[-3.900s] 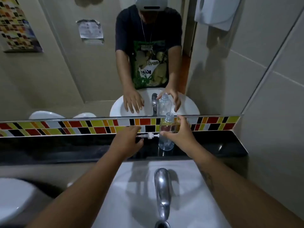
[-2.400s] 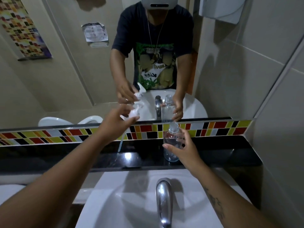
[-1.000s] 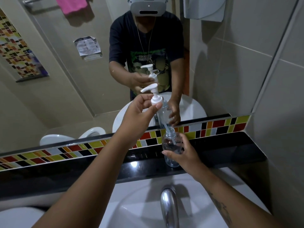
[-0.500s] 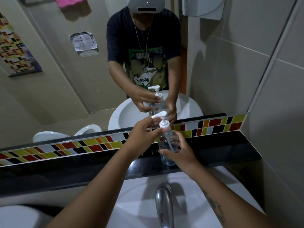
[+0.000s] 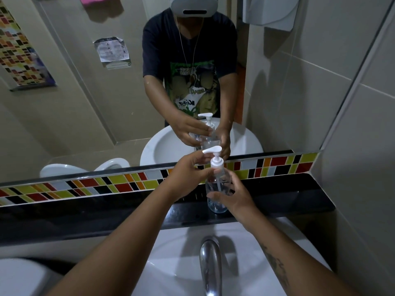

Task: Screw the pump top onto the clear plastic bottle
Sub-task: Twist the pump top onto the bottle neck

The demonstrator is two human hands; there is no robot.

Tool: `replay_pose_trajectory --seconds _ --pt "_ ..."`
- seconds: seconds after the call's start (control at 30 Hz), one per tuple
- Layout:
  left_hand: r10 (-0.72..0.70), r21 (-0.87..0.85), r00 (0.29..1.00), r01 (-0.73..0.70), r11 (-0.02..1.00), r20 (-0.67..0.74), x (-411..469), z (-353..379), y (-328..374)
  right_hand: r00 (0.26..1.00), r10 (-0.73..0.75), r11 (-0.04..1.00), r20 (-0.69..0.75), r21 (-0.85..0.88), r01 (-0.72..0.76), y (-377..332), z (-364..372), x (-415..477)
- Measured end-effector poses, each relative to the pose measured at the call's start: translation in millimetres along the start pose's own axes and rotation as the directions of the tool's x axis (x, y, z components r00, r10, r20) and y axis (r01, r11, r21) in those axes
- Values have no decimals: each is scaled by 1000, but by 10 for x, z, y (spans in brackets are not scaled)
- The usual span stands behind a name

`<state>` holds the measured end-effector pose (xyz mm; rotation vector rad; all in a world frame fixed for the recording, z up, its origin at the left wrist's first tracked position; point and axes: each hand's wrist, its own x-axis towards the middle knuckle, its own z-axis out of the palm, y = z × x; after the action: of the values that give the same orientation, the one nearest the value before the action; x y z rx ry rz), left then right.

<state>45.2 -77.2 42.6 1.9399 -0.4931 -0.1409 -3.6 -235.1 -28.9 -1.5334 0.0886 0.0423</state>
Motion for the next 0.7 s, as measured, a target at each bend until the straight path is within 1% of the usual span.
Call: replay_pose_trajectory --seconds 0.03,0.1,0.23,0.33,0.43,0.53,0.63,0.7 --pt "-16 -14 1000 16 1000 -2 -14 7 -14 1000 3 1000 15 20 -3 -13 -13 -7" --pt "-54 -32 999 54 998 2 -38 21 -36 999 3 1000 32 5 -3 -23 -54 -21" --pt "-117 4 993 117 993 28 -91 25 -76 998 9 995 68 -104 -2 -41 -175 -47" --pt "-162 -16 985 163 986 56 -120 14 -122 997 47 975 66 -218 -31 -59 -307 -55" --pt "-165 -76 979 175 982 121 -156 52 -156 994 70 963 85 -265 -45 -74 -421 -94" --pt "-160 -129 980 175 976 118 -180 97 -219 994 77 950 83 -310 -48 -130 -509 -136" --pt "-161 -129 981 175 976 109 -197 145 -264 997 41 947 61 -319 -19 -302 -593 -159" --pt "-159 -151 983 171 974 87 -207 186 -292 998 -27 946 58 -321 44 -471 -615 -156"
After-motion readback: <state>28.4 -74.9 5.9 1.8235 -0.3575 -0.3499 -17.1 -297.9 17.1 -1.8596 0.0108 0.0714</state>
